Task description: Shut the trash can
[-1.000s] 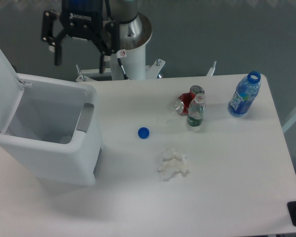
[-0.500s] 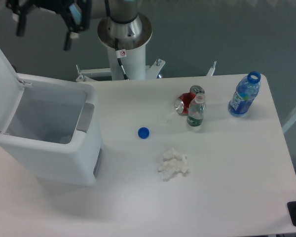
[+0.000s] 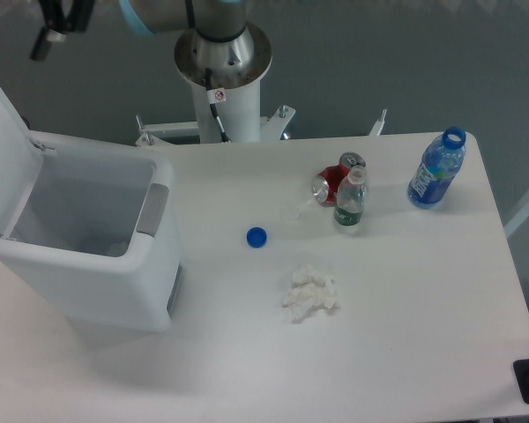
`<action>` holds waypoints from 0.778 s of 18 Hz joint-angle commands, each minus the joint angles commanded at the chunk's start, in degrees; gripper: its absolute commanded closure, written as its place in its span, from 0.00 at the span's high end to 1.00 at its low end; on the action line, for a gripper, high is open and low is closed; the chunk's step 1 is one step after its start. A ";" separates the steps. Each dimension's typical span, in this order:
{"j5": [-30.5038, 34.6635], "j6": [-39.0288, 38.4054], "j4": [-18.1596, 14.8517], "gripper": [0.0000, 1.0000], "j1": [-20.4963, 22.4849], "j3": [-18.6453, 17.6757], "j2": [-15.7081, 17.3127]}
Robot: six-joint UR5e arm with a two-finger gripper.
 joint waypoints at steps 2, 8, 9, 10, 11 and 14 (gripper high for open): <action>-1.05 0.09 0.18 1.00 -0.88 -0.09 -0.18; -3.96 0.52 0.35 1.00 -4.13 -0.09 -1.84; -3.87 0.88 0.53 1.00 -5.18 0.00 -2.63; -3.87 1.40 1.23 1.00 -6.50 0.00 -3.25; -3.87 1.41 2.10 1.00 -7.38 0.44 -3.95; -3.87 1.41 2.38 1.00 -9.49 0.97 -5.18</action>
